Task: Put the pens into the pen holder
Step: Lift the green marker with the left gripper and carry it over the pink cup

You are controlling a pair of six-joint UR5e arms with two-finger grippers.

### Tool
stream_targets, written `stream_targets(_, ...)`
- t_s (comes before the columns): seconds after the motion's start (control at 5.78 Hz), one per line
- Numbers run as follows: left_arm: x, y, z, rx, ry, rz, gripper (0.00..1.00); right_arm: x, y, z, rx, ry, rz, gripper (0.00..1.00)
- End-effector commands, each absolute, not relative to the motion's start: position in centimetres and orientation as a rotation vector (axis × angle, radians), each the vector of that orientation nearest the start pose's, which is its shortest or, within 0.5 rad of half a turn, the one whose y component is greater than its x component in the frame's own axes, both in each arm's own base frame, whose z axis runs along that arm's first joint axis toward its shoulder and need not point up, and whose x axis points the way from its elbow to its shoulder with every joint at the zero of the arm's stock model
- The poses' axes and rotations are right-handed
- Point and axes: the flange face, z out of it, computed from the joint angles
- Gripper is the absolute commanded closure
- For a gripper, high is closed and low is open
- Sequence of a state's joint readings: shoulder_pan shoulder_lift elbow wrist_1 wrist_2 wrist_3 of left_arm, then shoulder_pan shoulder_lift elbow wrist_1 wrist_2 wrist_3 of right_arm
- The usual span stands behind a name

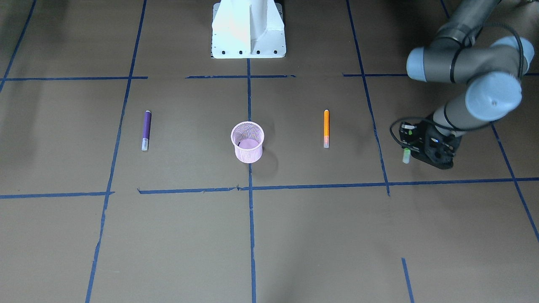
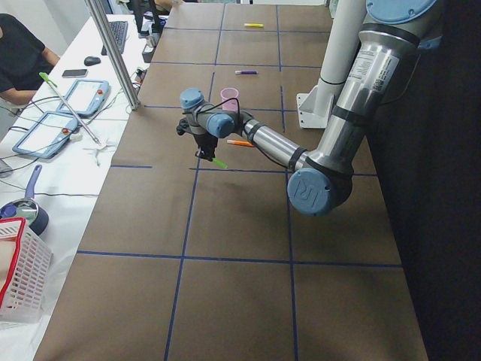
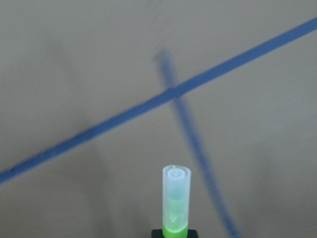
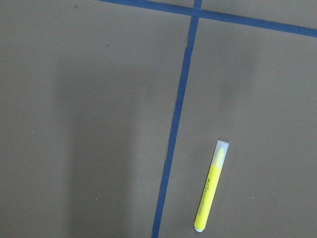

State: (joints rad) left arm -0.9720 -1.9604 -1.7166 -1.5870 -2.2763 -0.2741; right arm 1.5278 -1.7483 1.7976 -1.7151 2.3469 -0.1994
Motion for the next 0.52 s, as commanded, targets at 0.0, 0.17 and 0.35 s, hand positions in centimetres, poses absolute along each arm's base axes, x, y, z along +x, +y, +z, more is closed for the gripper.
stream_targets(0.0,29.3,-53.7,23.0,0.386,0.959,0.507,0.98,4.6,-41.5,63.9,0.003,-0.779,-0.205,0.0)
stream_targets(0.17,32.2,-49.5,17.9,0.435,1.017,0.559,0.97,4.6,-41.7,63.5,0.037,-0.779,-0.217,0.0)
stream_targets(0.35,34.8,-47.6,12.4,0.598,1.0,0.59,0.98,4.4,-41.8,63.6,0.035,-0.777,-0.22,0.0)
